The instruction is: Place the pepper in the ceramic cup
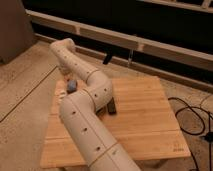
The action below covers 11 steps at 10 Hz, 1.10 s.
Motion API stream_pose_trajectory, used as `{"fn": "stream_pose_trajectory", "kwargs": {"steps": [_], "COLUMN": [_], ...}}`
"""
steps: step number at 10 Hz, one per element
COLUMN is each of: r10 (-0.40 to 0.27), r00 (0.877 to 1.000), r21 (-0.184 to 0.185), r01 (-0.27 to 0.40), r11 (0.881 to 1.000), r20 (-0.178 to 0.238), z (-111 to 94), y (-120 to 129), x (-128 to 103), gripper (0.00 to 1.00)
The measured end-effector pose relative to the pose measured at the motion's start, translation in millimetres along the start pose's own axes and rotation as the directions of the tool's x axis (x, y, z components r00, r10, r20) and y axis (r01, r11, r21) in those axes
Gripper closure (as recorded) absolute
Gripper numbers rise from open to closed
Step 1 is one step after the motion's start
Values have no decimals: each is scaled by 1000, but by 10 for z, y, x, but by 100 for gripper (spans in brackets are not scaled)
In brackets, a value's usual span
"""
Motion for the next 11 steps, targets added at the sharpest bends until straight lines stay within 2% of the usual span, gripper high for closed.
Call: {"fn": "stream_pose_trajectory", "kwargs": {"steps": [2, 3, 5, 7, 9, 11], "r10": [-5, 2, -7, -37, -45, -26], "r00": [999, 995, 984, 970, 966, 970], "r21": [33, 54, 81, 95, 99, 94], "r01": [4, -7, -7, 15, 20, 3], "r11": [999, 999, 997, 995, 995, 996], "r20": [46, 95, 181, 239, 256, 242], "z": [-93, -248, -525, -715, -774, -686], "y": [113, 142, 237, 401, 431, 351], "x": [-9, 24, 120, 189, 227, 217], "gripper": [100, 100, 100, 100, 100, 100]}}
